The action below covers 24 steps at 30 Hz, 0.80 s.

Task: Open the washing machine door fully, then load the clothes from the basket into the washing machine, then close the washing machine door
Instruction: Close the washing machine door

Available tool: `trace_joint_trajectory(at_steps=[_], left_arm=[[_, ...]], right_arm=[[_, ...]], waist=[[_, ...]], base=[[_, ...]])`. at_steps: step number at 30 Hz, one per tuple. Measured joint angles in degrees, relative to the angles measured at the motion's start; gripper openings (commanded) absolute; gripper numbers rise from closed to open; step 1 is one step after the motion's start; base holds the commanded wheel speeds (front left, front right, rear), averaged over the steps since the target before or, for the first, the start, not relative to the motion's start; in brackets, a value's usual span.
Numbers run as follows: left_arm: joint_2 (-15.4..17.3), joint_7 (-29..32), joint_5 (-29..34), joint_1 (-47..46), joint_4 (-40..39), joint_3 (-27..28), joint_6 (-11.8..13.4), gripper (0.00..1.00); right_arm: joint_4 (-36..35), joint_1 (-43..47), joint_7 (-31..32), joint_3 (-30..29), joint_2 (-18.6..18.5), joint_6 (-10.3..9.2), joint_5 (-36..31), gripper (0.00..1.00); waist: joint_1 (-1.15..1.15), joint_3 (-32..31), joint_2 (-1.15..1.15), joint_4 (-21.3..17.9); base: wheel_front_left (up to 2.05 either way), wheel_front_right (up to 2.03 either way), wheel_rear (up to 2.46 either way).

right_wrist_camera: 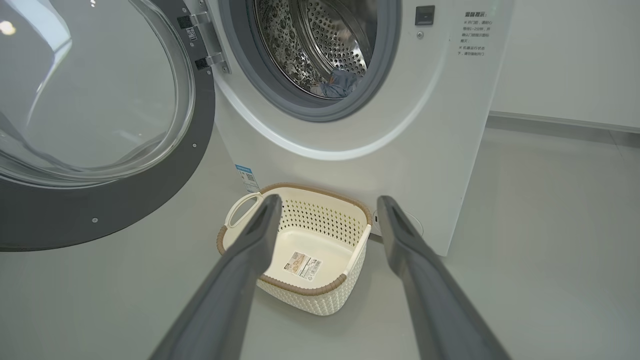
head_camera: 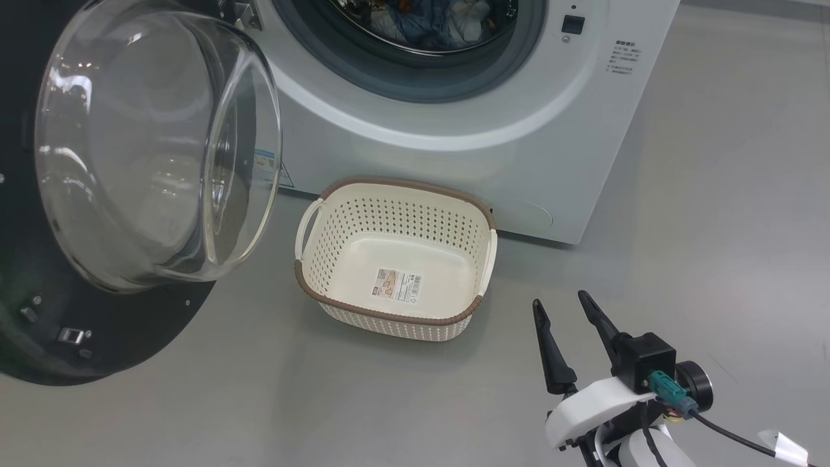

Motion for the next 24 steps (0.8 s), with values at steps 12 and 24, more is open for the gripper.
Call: trace_joint_trajectory(at_steps=[12, 24], left_arm=[[-4.56, 7.49, -3.75, 2.86, -3.50, -0.62, -0.53, 0.00], [-8.24, 12.92, -7.39, 4.86, -10.46, -0.35, -0.59, 0.00]], right_arm=[[0.16, 0.29, 0.00, 0.21, 0.01, 0.01, 1.45, 1.00], [0.37, 0.41, 0.00, 1.67, 0.02, 0.07, 2.40, 1.00]], waist=[[0.00, -1.42, 0.00, 0.62], [0.00, -1.00, 0.00, -0.95]], base=[[0.00, 0.00, 0.00], [0.00, 0.00, 0.00]])
